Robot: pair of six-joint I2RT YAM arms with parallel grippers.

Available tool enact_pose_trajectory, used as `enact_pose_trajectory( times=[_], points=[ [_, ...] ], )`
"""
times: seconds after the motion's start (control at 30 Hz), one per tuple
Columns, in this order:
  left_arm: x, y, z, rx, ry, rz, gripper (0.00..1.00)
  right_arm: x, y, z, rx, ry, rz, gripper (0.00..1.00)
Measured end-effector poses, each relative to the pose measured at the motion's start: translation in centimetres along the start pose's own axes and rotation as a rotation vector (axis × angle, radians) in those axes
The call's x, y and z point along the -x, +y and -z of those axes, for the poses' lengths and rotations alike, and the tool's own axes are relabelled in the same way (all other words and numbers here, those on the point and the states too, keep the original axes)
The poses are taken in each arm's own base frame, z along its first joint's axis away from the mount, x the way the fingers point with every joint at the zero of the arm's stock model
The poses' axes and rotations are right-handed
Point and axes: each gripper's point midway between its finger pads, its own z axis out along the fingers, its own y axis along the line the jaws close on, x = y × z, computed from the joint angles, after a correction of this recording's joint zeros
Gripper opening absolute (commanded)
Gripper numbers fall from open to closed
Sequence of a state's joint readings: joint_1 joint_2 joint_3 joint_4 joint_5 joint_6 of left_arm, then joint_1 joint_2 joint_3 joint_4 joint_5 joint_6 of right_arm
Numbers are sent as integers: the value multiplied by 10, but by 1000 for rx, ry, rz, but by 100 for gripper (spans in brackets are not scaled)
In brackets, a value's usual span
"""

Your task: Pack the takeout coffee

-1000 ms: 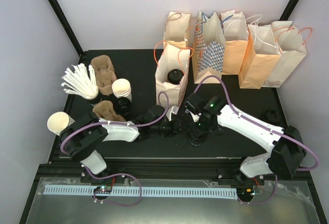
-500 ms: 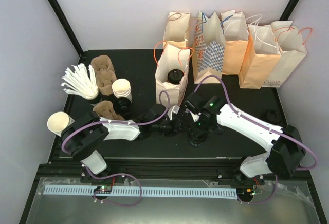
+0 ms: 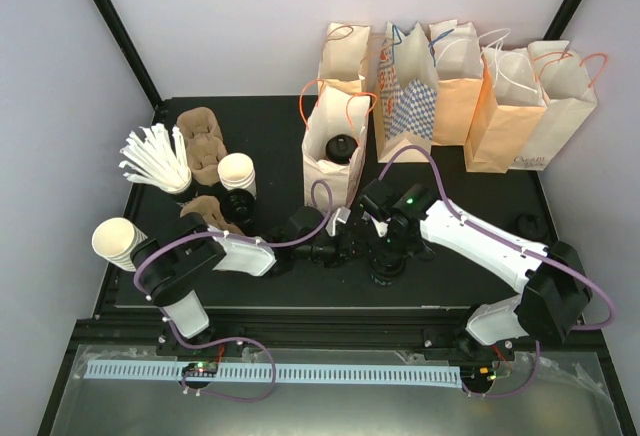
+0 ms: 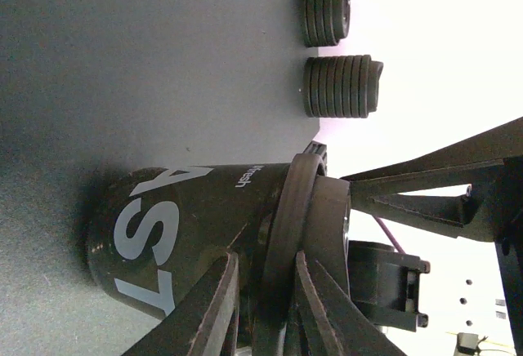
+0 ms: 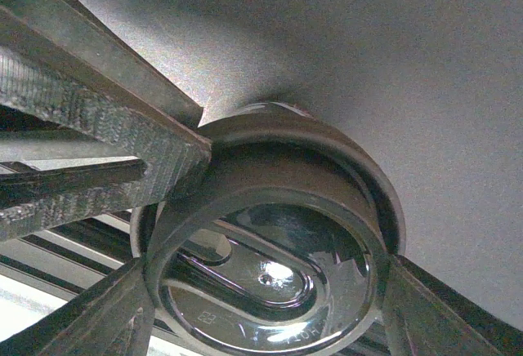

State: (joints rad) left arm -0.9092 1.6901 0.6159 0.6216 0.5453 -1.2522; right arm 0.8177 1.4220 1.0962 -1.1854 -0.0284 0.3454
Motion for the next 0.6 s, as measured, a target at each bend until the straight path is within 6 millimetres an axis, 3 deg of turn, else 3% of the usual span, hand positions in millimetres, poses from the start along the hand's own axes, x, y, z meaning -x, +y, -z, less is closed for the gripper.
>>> enact_pose_trajectory(
  times=[0.6],
  points=[
    [-2, 5, -6, -64, 7, 46, 19, -2, -2, -3, 4, -24, -21, 66]
  ],
)
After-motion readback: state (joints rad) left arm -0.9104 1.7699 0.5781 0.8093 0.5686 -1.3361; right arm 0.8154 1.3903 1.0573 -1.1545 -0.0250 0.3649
